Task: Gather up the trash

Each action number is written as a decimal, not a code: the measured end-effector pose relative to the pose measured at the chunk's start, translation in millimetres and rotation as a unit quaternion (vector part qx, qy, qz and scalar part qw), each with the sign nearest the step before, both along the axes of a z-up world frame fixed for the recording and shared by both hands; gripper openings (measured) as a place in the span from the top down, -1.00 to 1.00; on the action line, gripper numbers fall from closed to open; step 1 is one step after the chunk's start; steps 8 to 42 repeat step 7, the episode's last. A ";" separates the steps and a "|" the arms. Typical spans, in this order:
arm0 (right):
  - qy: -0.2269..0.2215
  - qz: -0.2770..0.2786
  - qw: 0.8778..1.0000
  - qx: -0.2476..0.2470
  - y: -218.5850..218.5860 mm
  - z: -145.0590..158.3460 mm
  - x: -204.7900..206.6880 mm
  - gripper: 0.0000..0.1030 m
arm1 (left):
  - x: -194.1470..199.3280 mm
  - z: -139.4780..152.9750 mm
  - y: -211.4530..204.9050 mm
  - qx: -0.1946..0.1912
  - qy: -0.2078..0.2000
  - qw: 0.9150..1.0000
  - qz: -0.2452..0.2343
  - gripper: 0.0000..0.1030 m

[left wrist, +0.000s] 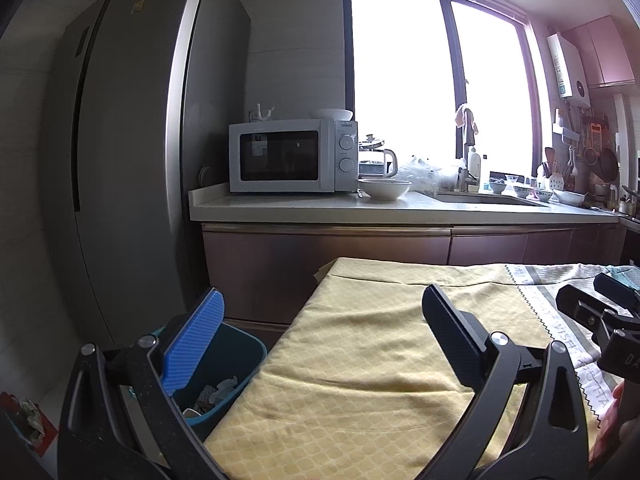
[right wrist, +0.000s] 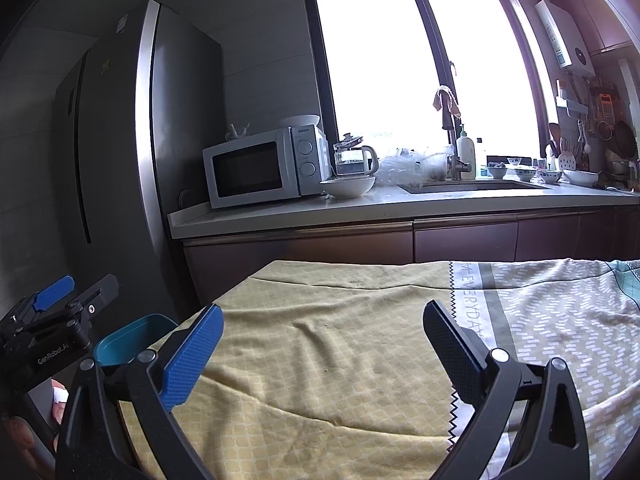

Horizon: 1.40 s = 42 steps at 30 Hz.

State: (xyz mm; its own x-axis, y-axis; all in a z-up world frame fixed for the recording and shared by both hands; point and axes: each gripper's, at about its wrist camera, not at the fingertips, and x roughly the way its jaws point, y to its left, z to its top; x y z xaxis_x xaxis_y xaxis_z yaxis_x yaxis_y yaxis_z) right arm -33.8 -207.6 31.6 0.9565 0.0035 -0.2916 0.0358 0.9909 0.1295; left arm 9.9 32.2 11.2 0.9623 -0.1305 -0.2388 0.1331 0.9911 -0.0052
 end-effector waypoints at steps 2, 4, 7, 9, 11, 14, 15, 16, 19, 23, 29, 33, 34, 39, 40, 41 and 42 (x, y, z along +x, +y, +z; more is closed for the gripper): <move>0.004 -0.006 1.000 0.001 -7.3 0.3 0.1 -0.88 | 9.5 -0.6 -5.6 0.001 0.023 1.000 -0.017 -0.90; 0.020 -0.015 1.000 0.006 -19.2 -0.6 2.8 -0.88 | 24.8 -2.5 -12.9 0.000 0.060 0.997 -0.044 -0.90; 0.063 -0.037 0.997 0.024 -45.2 -4.7 10.6 -0.88 | 55.5 -12.9 -25.9 0.006 0.123 0.990 -0.063 -0.90; 0.063 -0.037 0.997 0.024 -45.2 -4.7 10.6 -0.88 | 55.5 -12.9 -25.9 0.006 0.123 0.990 -0.063 -0.90; 0.063 -0.037 0.997 0.024 -45.2 -4.7 10.6 -0.88 | 55.5 -12.9 -25.9 0.006 0.123 0.990 -0.063 -0.90; 0.063 -0.037 0.997 0.024 -45.2 -4.7 10.6 -0.88 | 55.5 -12.9 -25.9 0.006 0.123 0.990 -0.063 -0.90; 0.063 -0.037 0.997 0.024 -45.2 -4.7 10.6 -0.88 | 55.5 -12.9 -25.9 0.006 0.123 0.990 -0.063 -0.90; 0.063 -0.037 0.997 0.024 -45.2 -4.7 10.6 -0.88 | 55.5 -12.9 -25.9 0.006 0.123 0.990 -0.063 -0.90; 0.063 -0.037 0.997 0.024 -45.2 -4.7 10.6 -0.88 | 55.5 -12.9 -25.9 0.006 0.123 0.990 -0.063 -0.90; 0.063 -0.037 0.997 0.024 -45.2 -4.7 10.6 -0.88 | 55.5 -12.9 -25.9 0.006 0.123 0.990 -0.063 -0.90; 0.063 -0.037 0.997 0.024 -45.2 -4.7 10.6 -0.88 | 55.5 -12.9 -25.9 0.006 0.123 0.990 -0.063 -0.90; 0.063 -0.037 0.997 0.024 -45.2 -4.7 10.6 -0.88 | 55.5 -12.9 -25.9 0.006 0.123 0.990 -0.063 -0.90; 0.063 -0.037 0.997 0.024 -45.2 -4.7 10.6 -0.88 | 55.5 -12.9 -25.9 0.006 0.123 0.990 -0.063 -0.90; 0.063 -0.037 0.997 0.024 -45.2 -4.7 10.6 -0.88 | 55.5 -12.9 -25.9 0.006 0.123 0.990 -0.063 -0.90; 0.063 -0.037 0.997 0.024 -45.2 -4.7 10.6 -0.88 | 55.5 -12.9 -25.9 0.006 0.123 0.990 -0.063 -0.90; 0.063 -0.037 0.997 0.024 -45.2 -4.7 10.6 -0.88 | 55.5 -12.9 -25.9 0.006 0.123 0.990 -0.063 -0.90; 0.063 -0.037 0.997 0.024 -45.2 -4.7 10.6 -0.88 | 55.5 -12.9 -25.9 0.006 0.123 0.990 -0.063 -0.90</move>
